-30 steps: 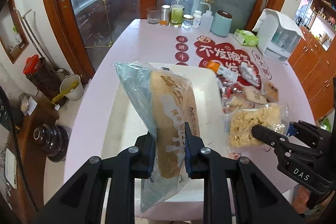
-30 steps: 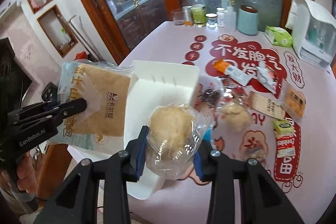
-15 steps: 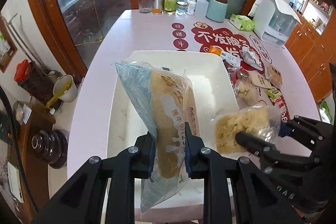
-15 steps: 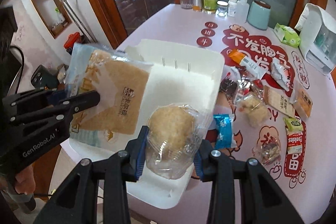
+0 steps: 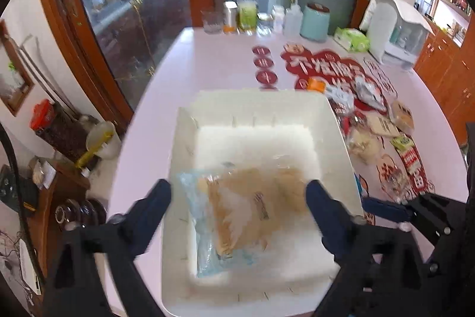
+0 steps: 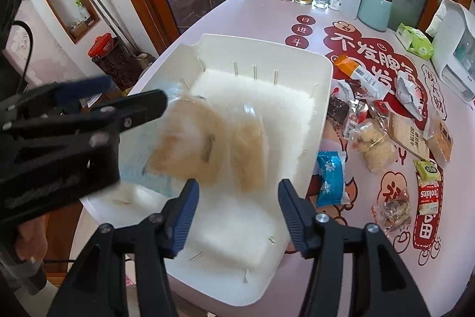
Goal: Organize snacks
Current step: 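Lower the bags into the white tray and open both tools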
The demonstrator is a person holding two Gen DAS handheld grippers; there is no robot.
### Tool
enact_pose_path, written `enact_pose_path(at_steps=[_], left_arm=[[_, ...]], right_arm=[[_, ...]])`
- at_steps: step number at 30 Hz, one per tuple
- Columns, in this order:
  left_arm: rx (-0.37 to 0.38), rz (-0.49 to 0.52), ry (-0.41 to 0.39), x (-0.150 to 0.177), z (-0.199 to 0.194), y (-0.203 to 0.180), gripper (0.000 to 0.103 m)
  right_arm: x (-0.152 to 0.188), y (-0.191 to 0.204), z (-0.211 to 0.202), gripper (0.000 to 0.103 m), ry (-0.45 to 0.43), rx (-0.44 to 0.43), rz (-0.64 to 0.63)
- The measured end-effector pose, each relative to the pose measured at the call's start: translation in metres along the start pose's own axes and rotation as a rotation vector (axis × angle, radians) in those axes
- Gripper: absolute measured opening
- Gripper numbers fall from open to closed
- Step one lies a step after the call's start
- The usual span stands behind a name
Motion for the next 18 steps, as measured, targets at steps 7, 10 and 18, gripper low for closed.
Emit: enact_pose_path(at_steps=[7, 10, 18], left_arm=[[0.000, 0.001, 0.006, -0.006, -0.006, -0.001, 0.093], [0.009, -0.010, 0.005, -0.007, -0.010, -0.003, 0.093], [0.008, -0.021, -0.003, -0.011, -0.018, -0.008, 0.093]], right_arm=[[-0.001, -0.002, -0.012, 0.064, -0.036, 0.004, -0.003], [-0.001, -0.003, -0.019, 0.064, -0.061, 0.011, -0.012], [-0.005, -0.007, -0.042, 0.064, -0.156, 0.027, -0.039]])
Point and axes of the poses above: each gripper's, at about its wrist camera, not at the fingertips, and z roughly the way its jaws point, y to its left, x to its underside, the point moved 4 cm from there along z, roughly the way its jaws point, and after that the axes turned 5 degrees about -y, right-handed, at the moved point
